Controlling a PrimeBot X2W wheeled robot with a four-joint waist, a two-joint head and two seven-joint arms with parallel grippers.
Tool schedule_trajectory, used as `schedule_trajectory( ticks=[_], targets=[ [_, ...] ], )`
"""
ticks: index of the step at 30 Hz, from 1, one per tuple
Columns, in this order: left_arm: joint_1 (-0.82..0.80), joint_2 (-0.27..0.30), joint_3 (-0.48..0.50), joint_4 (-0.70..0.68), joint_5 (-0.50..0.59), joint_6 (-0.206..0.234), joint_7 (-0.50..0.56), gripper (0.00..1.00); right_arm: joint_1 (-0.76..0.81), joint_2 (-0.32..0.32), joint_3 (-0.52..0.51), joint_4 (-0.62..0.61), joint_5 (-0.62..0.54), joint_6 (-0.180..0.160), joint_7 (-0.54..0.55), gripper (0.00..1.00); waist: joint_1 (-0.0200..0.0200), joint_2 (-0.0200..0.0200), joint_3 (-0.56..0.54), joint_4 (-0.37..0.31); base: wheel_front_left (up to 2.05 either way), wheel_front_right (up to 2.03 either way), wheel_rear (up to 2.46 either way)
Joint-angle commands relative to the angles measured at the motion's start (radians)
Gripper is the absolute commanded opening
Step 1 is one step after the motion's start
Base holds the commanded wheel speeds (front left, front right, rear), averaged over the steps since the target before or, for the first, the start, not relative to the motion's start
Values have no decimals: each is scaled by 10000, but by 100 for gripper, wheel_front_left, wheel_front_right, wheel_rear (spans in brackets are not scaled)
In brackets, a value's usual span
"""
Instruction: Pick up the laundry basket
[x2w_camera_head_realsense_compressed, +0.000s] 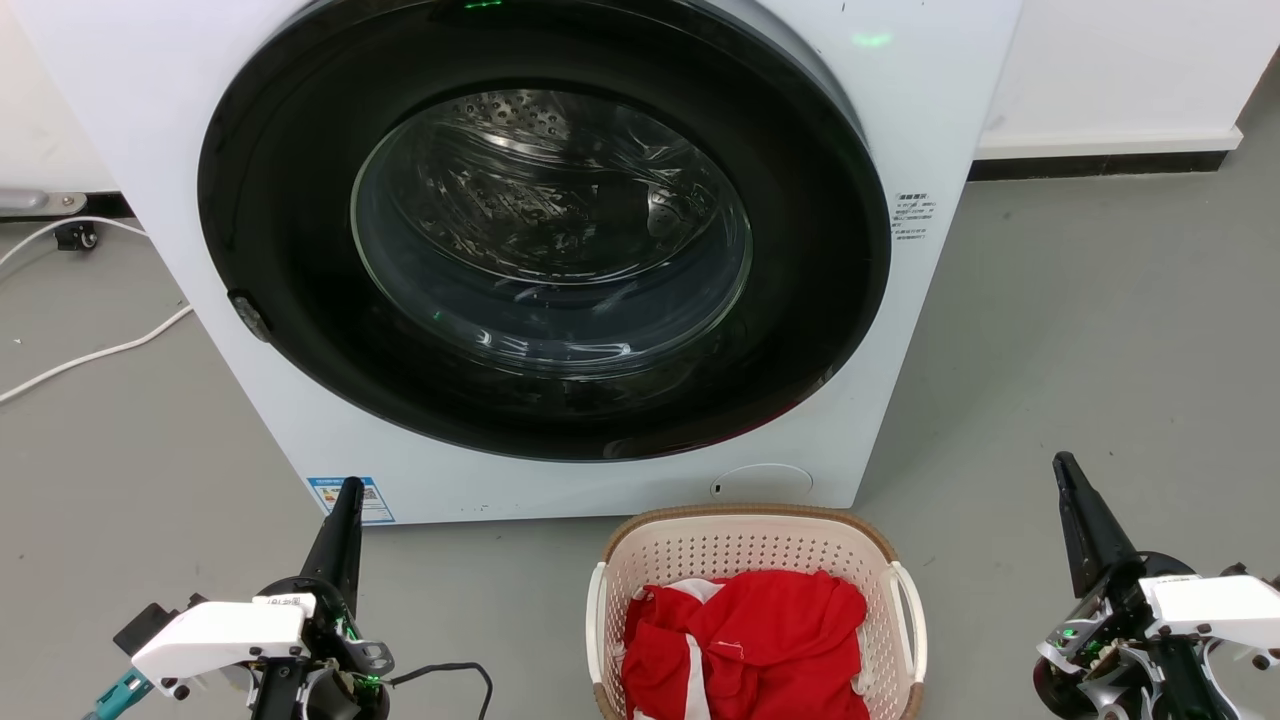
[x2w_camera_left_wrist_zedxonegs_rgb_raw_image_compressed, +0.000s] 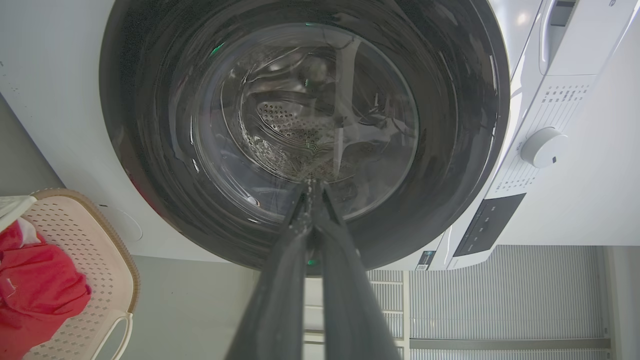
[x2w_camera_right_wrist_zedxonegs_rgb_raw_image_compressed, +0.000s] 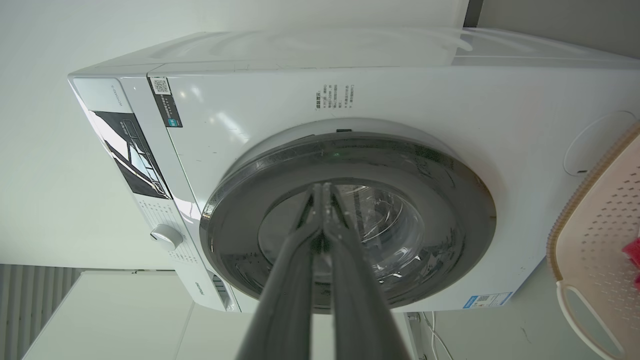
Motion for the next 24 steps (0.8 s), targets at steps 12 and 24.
schedule_trajectory(
  ticks=[12, 24],
  targets=[
    [-92, -10, 20, 9, 0, -46, 26, 0, -102, -41, -5, 4, 43, -3, 10, 0, 0, -1, 0, 0, 0, 0, 0],
    [-92, -10, 20, 8, 0, -46, 26, 0, -102, -41, -5, 4, 43, -3, 9, 0, 0, -1, 0, 0, 0, 0, 0]
  ],
)
